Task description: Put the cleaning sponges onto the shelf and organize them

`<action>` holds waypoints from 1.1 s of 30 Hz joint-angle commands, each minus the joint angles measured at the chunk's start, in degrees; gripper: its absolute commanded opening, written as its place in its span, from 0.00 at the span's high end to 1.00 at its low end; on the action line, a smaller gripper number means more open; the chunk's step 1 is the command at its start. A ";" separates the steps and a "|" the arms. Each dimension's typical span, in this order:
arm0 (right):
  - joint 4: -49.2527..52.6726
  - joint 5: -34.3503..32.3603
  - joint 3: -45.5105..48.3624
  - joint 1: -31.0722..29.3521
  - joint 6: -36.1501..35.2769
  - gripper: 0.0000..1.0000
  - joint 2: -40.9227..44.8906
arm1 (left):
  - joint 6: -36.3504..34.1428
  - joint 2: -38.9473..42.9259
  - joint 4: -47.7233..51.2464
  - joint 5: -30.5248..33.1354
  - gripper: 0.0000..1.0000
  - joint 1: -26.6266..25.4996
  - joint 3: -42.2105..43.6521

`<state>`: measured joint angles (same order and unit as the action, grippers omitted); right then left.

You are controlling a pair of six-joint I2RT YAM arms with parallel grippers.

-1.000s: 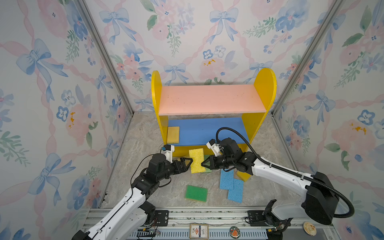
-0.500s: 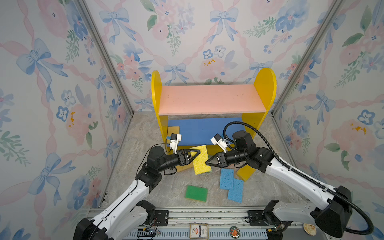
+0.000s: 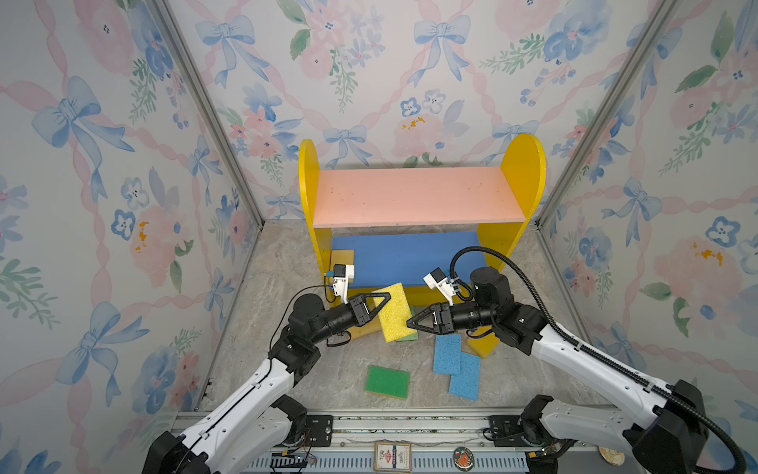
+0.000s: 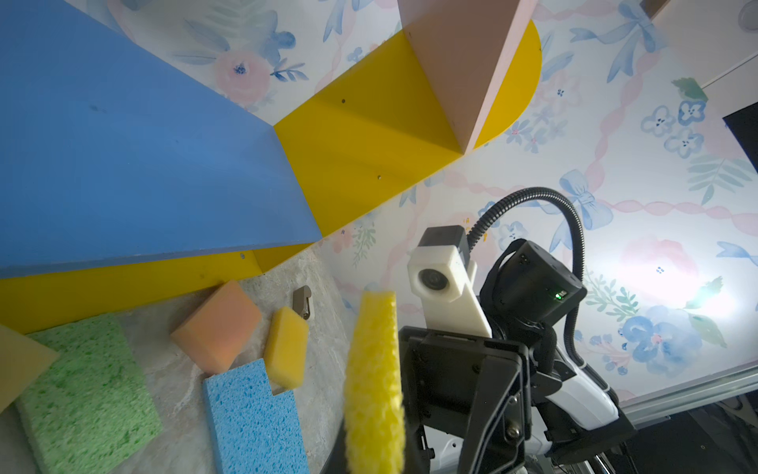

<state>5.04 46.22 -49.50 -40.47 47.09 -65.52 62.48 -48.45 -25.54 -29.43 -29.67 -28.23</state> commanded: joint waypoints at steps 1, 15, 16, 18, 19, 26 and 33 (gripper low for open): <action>-8.10 -0.02 1.53 -1.29 5.48 0.46 1.50 | 3.26 2.89 -4.33 5.02 0.96 -0.34 1.58; -9.67 -5.13 1.52 -2.94 6.61 0.71 1.52 | 5.97 3.33 -6.70 3.47 0.96 -0.46 3.22; -9.62 -5.34 1.66 -3.03 6.70 0.74 1.50 | 6.03 3.32 -6.71 3.40 0.96 -0.39 3.33; -9.52 -5.73 1.62 -3.16 6.77 0.80 1.52 | 5.99 3.30 -6.64 3.24 0.94 -0.39 3.37; -9.30 -6.15 1.60 -3.29 6.72 0.83 1.46 | 6.01 3.27 -6.65 3.20 0.92 -0.37 3.40; -6.59 -13.09 0.91 -3.30 7.23 0.90 2.16 | 3.52 7.29 -3.86 4.15 0.44 1.46 3.97; 2.99 -29.88 -6.09 -3.86 5.82 0.88 -0.40 | -10.85 21.50 28.46 25.95 0.13 2.00 -1.27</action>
<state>3.44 25.80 -51.64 -43.33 53.93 -64.93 59.09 -31.16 -11.77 -15.20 -28.03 -26.72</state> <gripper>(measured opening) 0.118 0.866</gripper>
